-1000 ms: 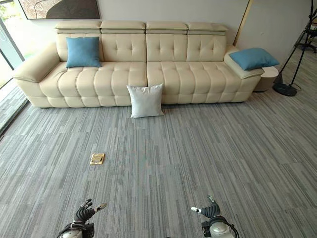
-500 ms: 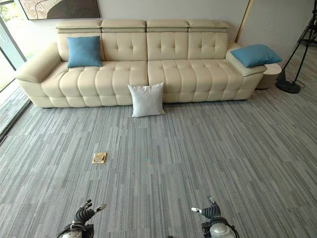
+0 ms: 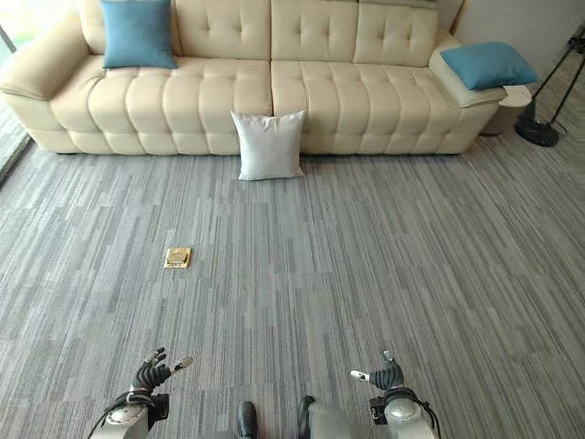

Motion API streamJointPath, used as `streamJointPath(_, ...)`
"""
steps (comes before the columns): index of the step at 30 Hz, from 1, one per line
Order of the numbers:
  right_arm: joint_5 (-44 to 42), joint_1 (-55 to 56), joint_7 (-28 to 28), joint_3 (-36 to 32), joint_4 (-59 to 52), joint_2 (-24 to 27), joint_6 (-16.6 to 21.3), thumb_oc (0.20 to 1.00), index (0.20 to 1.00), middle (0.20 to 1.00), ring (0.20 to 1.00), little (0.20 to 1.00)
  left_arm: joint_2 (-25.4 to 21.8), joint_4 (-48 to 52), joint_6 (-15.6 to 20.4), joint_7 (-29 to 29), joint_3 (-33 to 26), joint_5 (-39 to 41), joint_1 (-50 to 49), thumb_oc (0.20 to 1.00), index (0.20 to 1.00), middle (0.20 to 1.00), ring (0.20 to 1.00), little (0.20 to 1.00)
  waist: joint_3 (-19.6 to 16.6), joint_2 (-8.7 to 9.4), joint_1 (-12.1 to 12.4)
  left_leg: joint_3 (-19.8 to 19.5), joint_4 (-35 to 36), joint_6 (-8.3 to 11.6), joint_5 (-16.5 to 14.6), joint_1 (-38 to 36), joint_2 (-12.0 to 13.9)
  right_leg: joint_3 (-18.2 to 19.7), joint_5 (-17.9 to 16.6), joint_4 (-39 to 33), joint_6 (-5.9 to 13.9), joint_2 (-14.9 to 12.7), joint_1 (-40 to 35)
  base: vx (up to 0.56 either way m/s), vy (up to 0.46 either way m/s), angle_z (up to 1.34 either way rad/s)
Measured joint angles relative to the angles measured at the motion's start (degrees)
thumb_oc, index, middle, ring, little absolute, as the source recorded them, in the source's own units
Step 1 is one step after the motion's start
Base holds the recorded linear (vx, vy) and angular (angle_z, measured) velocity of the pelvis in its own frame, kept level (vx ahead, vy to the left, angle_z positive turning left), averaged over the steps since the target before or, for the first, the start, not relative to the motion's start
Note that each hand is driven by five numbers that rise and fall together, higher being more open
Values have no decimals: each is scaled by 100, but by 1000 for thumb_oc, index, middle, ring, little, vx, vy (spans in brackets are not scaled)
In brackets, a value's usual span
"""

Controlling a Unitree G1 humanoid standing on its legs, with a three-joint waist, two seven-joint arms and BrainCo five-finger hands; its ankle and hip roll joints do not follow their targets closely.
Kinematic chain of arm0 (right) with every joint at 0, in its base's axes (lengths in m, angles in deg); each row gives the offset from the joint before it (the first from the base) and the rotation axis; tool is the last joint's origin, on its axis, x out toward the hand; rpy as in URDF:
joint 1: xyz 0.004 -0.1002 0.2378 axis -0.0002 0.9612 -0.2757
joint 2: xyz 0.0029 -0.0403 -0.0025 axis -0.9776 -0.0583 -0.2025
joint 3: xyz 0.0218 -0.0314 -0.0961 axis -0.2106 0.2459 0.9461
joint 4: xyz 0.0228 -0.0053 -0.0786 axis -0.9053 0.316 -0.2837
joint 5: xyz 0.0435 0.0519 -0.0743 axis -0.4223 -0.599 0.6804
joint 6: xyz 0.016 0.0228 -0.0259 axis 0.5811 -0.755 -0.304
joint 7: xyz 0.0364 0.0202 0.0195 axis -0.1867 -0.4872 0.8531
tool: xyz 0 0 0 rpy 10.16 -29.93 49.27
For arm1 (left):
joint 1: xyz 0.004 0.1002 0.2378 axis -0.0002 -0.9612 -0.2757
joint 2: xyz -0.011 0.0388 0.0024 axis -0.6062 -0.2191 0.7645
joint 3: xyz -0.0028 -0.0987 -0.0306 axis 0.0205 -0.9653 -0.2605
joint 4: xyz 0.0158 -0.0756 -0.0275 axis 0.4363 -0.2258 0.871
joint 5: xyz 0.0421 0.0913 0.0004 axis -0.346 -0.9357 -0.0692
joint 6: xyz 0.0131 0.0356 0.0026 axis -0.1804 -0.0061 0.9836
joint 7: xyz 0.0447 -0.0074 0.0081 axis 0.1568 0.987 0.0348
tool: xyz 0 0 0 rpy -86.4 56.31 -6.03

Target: Pick up all the scattered cushions and arrange them neatly on the sofa.

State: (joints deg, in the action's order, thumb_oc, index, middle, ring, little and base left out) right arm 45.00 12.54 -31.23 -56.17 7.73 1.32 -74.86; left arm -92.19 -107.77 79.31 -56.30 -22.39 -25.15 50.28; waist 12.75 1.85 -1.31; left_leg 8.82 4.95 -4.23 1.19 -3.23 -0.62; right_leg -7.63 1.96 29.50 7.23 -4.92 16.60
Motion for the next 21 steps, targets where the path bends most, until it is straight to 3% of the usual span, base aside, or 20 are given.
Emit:
streamJointPath(2, -1, 46, 29, -2, 17, -12, -18, 1000, 1000, 1000, 1000, 1000, -15, 1, -1, 3, 1, -101, 22, 1000, 1000, 1000, 1000, 1000, 12, 28, -3, -26, -2, -31, -50, -54, -72, -11, 102, -486, -16, -77, 92, 223, -71, 1)
streamJointPath(4, 1, -9, 25, -4, 23, -17, -14, 1000, 1000, 1000, 1000, 1000, -21, -14, -7, 14, -11, -122, 81, 1000, 1000, 1000, 1000, 1000, -7, 53, 7, -40, -37, -18, -65, -29, -81, -78, 72, -1609, 14, -49, 36, 198, -104, 1)
streamJointPath(5, 5, -23, 23, -5, 23, -18, -17, 1000, 1000, 1000, 1000, 1000, -10, -17, -7, 25, -10, -123, 116, 1000, 1000, 1000, 1000, 1000, -19, 102, -24, -70, -37, 13, -112, -15, -121, -227, -119, -2376, 62, -57, 41, 355, -212, 28)
streamJointPath(6, 4, 22, 21, -5, 37, -28, -20, 1000, 1000, 1000, 1000, 1000, 9, -17, -7, 36, 4, -127, 104, 1000, 1000, 1000, 1000, 1000, -54, 163, -66, -138, -17, 109, -202, -94, -159, -352, -386, -2887, -14, -57, -86, 288, -173, 43)
streamJointPath(8, 3, 120, 20, -19, 154, -27, -44, 1000, 1000, 1000, 1000, 1000, 67, 3, -3, 40, 15, -128, 10, 1000, 1000, 1000, 1000, 1000, -151, 151, -115, -254, 2, 160, -372, -304, -148, -350, -484, -2695, -163, -60, -346, 325, -206, 38)
streamJointPath(9, 2, 161, 20, -27, 168, -24, -42, 1000, 1000, 1000, 1000, 1000, 65, 8, 3, 41, 24, -126, -45, 1000, 1000, 1000, 1000, 1000, -265, 186, -104, -263, -2, 200, -451, -387, -127, -357, -766, -2774, -298, -31, -481, 350, -270, 41)
streamJointPath(10, -10, 147, 20, -61, 177, -17, -36, 1000, 1000, 1000, 1000, 1000, 78, 12, -4, 29, 21, -120, -157, 1000, 1000, 1000, 1000, 1000, -318, 30, -148, -363, -264, 442, -528, -485, 104, -562, -885, -2916, -455, 140, -771, 162, -162, 39)
streamJointPath(12, -11, 163, 17, -72, 179, 11, -14, 1000, 1000, 1000, 1000, 1000, 71, 15, -1, 28, 21, -115, -111, 1000, 1000, 1000, 1000, 1000, -350, 139, -127, -322, -1192, 553, -648, -160, 173, -587, -1053, -3118, -722, 194, -1047, 115, -127, 29)
streamJointPath(13, -12, 85, 16, -65, 148, 74, 9, 1000, 1000, 1000, 1000, 1000, 91, 18, 1, 26, 25, -112, -119, 1000, 1000, 1000, 1000, 1000, -351, 144, -84, -276, -1641, 632, -726, 44, 233, -586, -1071, -3152, -1033, 238, -1133, 120, -116, -5)
streamJointPath(14, -13, -29, 13, -67, 133, 145, 12, 1000, 1000, 1000, 1000, 1000, 132, 19, 2, 21, 25, -108, -139, 1000, 1000, 1000, 1000, 1000, -362, 81, -73, -233, -1975, 709, -777, 173, 328, -576, -987, -3154, -1134, 321, -1180, 263, -108, -9)
streamJointPath(15, -16, -171, 13, -65, 115, 219, 12, 1000, 1000, 1000, 1000, 1000, 149, 19, 7, -1, 55, -105, -45, 1000, 1000, 1000, 1000, 1000, -309, 129, -54, -199, -3022, 859, -838, 673, 454, -555, -879, -3248, -1257, 378, -1317, 206, -54, -8)
streamJointPath(16, -16, -209, 12, -64, 108, 223, 13, 1000, 1000, 1000, 1000, 1000, 149, 18, 7, -14, 59, -105, -1, 1000, 1000, 1000, 1000, 1000, -286, 164, -37, -197, -3109, 863, -840, 782, 472, -555, -856, -3285, -1285, 378, -1387, 268, -44, -1)
streamJointPath(17, -16, -209, 12, -64, 108, 223, 13, 1000, 1000, 1000, 1000, 1000, 149, 18, 7, -14, 59, -105, -1, 1000, 1000, 1000, 1000, 1000, -286, 164, -37, -197, -3109, 863, -840, 782, 472, -555, -856, -3285, -1285, 378, -1387, 145, 1, -5)
streamJointPath(18, -14, -229, 17, -62, 112, 222, 11, 1000, 1000, 1000, 1000, 1000, 145, 13, 7, -31, 62, -106, 82, 1000, 1000, 1000, 1000, 1000, -189, 286, 9, -180, -2164, 910, -777, 822, 569, -540, -744, -3426, -1340, 407, -1714, 285, 9, -12)
streamJointPath(19, -14, -236, 13, -61, 105, 231, 18, 1000, 1000, 1000, 1000, 1000, 144, 12, 5, -31, 64, -106, 60, 1000, 1000, 1000, 1000, 1000, -179, 264, 12, -193, -1656, 939, -652, 906, 646, -516, -580, -3446, -1236, 459, -1795, 285, 23, -4)
streamJointPath(21, -11, -179, 16, -41, 200, 237, -4, 1000, 1000, 1000, 1000, 1000, 144, -3, -1, -30, 104, -107, 76, 1000, 1000, 1000, 1000, 1000, -110, 183, 60, -232, -435, 1099, 137, 1202, 785, -494, -311, -3463, -1275, 594, -1971, 322, 46, -3)
